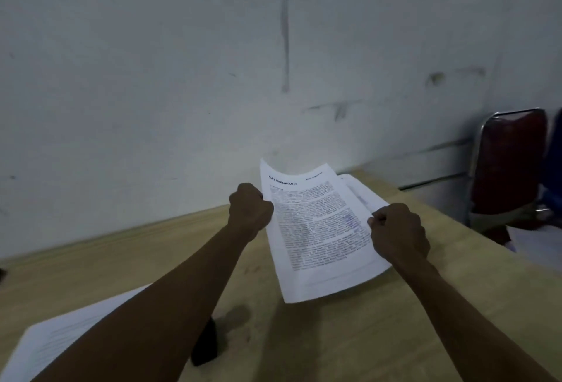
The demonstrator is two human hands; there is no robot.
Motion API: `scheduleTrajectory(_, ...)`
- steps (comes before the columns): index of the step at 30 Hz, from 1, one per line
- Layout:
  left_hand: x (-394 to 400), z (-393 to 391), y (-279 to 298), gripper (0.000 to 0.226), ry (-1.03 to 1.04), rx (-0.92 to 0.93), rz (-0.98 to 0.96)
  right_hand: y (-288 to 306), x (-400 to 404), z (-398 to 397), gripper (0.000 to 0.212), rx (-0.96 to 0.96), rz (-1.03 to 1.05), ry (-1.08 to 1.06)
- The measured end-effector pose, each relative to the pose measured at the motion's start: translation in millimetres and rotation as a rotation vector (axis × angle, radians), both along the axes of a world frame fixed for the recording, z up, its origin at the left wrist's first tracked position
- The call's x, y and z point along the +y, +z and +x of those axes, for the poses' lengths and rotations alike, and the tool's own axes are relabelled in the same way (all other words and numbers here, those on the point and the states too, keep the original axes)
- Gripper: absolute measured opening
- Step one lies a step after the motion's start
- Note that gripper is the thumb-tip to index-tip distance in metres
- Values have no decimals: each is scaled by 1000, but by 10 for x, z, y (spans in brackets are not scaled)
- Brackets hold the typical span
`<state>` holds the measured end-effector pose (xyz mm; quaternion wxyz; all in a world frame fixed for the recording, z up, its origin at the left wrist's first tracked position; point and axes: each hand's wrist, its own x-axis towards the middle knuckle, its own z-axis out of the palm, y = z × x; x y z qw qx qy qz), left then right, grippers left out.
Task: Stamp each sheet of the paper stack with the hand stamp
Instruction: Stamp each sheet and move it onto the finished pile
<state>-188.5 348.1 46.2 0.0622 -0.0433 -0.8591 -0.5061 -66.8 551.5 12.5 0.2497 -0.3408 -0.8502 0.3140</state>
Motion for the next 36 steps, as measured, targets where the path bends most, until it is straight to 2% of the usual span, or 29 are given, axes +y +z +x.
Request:
scheduleTrajectory(5, 609, -399, -354, 17, -22, -66, -89, -284, 561, -392, 19, -79, 89, -61)
scheduleTrajectory(13, 1202, -1010, -615, 16, -1, -54, -154, -554, 1255, -1087, 18, -130, 193, -63)
scheduleTrajectory(16, 1309, -1084, -687, 15, -5, -68, -226, -638, 1338, -1240, 20, -164, 224, -47)
scheduleTrajectory(22, 1361, -1090, -735, 41, 17, -99, -384, -745, 1351, -1285, 27, -245, 350, -8)
scheduleTrajectory(27, 1285, -968, -613, 44, 5, -86, -358, -570, 1225, -1141, 34, -290, 498, -54)
scheduleTrajectory(29, 1258, -914, -503, 40, -18, -64, -323, -482, 1139, -1057, 33, -191, 464, 12)
scheduleTrajectory(32, 1108, -766, -275, 37, -94, -56, -302, -321, 838, -863, 27, -1, 295, 181)
scheduleTrajectory(36, 785, -454, 50, 33, -242, -71, -291, -172, 343, -605, 18, 33, 142, 318)
